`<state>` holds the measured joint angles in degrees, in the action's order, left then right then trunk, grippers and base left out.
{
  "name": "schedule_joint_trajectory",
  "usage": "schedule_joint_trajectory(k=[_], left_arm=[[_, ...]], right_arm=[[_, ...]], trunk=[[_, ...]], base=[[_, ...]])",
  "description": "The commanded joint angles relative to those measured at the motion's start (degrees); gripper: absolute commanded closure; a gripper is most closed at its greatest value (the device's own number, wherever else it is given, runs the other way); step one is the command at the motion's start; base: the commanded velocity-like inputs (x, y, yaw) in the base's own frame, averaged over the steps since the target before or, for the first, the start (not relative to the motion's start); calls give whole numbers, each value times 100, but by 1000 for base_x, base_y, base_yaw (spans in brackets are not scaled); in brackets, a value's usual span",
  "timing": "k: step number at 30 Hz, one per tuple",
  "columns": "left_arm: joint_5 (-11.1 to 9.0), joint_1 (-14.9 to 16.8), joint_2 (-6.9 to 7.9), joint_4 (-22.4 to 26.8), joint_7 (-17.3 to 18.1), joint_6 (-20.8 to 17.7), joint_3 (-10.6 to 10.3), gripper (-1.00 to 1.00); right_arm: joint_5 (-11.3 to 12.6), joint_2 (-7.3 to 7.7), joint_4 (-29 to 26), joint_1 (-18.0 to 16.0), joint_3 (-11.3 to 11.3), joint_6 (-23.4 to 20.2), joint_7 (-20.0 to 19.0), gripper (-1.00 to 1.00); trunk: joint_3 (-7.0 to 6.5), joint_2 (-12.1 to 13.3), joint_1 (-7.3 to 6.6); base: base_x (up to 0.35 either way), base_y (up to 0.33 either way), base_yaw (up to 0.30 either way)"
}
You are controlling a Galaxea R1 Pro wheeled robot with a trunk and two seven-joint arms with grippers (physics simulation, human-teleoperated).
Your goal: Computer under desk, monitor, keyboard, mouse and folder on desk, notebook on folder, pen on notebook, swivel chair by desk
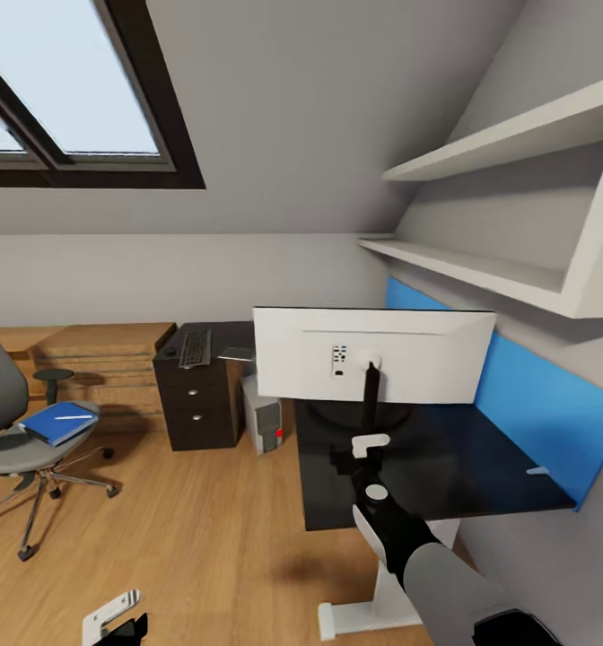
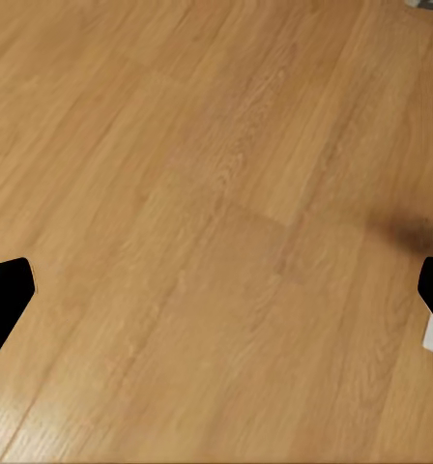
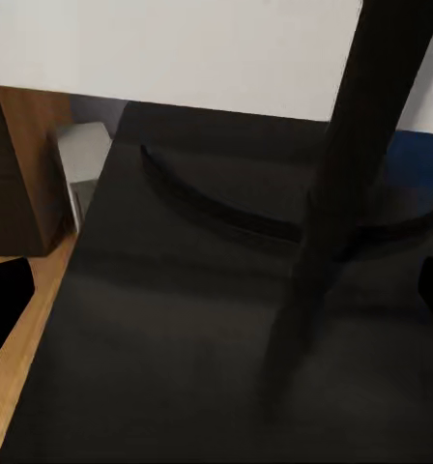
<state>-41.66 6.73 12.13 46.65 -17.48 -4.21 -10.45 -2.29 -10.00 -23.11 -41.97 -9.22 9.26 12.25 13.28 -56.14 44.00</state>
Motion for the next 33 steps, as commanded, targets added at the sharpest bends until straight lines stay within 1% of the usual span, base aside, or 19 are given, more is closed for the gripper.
schedule_joint_trajectory(k=[1,9,20,28,33], left_arm=[[-35,4,9,8,-49,-9,-34,-100],[-35,4,1,3,-47,-9,-50,-100],[-43,4,-6,2,-45,-9,-60,-100],[-20,4,4,9,-29,-9,-38,-100],[-18,4,-1,11,-39,-9,-34,-100]], right_arm=[[-19,0,8,-6,-35,-10,54,-100],[0,0,-17,-4,-79,-96,57,-100],[9,0,-39,-4,-71,-75,47,-100],[10,0,-36,-4,-71,-85,-174,-100],[10,0,-44,-4,-79,-77,-225,-100]], trunk=[[8,-7,1],[8,-7,1],[8,-7,1],[8,-7,1],[-82,194,-108]], base=[[53,330,0],[123,321,0],[244,255,0],[83,77,0],[6,6,0]])
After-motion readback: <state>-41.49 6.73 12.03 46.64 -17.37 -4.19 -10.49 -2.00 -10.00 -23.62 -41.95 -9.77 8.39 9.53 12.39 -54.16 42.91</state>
